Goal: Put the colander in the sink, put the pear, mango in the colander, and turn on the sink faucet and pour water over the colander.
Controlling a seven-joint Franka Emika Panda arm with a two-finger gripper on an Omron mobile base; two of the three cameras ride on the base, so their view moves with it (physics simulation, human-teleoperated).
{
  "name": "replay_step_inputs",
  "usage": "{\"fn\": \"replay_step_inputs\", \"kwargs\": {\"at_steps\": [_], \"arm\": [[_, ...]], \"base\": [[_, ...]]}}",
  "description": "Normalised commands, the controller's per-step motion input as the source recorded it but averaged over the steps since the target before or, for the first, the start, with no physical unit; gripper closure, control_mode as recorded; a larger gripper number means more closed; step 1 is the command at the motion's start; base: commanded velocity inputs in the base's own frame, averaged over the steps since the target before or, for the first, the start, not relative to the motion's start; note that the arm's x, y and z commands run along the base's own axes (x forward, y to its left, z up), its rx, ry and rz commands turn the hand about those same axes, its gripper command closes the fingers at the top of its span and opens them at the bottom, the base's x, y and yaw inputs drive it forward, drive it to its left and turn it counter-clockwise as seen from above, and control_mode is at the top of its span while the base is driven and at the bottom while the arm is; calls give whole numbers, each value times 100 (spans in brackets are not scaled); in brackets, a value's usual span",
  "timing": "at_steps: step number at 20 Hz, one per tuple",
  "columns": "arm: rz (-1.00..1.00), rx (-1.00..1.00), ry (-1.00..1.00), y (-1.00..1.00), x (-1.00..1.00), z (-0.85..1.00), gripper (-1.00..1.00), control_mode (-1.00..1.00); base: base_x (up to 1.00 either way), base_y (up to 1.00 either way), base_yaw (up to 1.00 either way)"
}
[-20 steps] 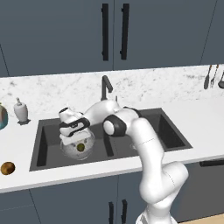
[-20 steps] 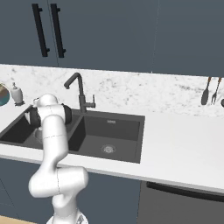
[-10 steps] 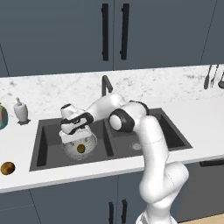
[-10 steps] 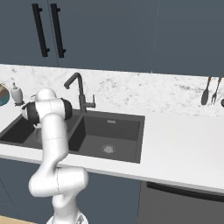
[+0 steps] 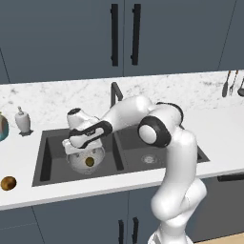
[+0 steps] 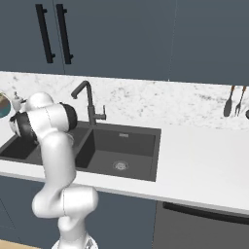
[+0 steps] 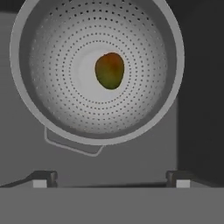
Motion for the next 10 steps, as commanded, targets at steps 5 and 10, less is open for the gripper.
{"fn": "replay_step_inputs", "kwargs": {"at_steps": [5, 10], "arm": [[0, 2, -24, 0, -83, 61, -100, -100], [1, 13, -4, 9, -66, 79, -100, -100]], "base": [[0, 0, 0], [0, 0, 0]]}}
